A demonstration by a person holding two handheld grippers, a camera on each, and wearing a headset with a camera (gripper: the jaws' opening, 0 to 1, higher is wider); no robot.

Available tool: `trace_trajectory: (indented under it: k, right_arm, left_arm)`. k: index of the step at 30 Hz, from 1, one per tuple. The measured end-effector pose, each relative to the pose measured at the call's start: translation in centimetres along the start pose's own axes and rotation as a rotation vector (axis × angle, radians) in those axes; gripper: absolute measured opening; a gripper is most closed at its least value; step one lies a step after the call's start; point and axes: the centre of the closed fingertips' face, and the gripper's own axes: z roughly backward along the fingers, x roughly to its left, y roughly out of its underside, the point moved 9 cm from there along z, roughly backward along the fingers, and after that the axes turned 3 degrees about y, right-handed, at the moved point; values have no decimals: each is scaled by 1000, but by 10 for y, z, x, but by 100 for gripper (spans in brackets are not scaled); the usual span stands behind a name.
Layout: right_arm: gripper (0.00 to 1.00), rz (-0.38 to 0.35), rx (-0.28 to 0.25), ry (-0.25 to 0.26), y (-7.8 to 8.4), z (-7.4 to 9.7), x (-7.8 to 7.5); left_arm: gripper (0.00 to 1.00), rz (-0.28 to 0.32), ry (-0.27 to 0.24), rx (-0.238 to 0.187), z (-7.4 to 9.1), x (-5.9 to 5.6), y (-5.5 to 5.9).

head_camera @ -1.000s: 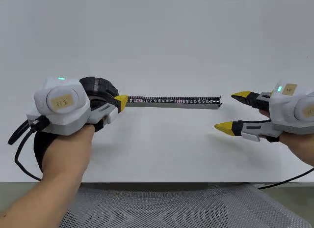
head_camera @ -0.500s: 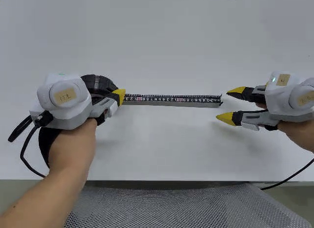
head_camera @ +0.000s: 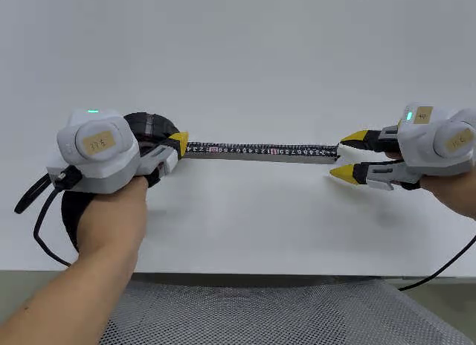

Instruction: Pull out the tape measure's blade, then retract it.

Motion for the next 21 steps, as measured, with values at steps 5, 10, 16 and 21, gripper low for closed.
trace_trajectory:
  k: [5, 10, 16, 21]
  right_arm:
    - [27, 22, 17, -11, 0, -4, -4]
    - [23, 44, 21, -28, -3, -8, -8]
    - [19, 59, 25, -55, -4, -12, -10]
    - [16, 82, 25, -76, -4, -14, -10]
  left_arm:
    - [62, -1, 3, 1, 0, 1, 0]
    - [62, -2, 5, 3, 0, 1, 0]
    - [62, -2, 8, 3, 0, 1, 0]
    - [62, -2, 12, 9, 0, 1, 0]
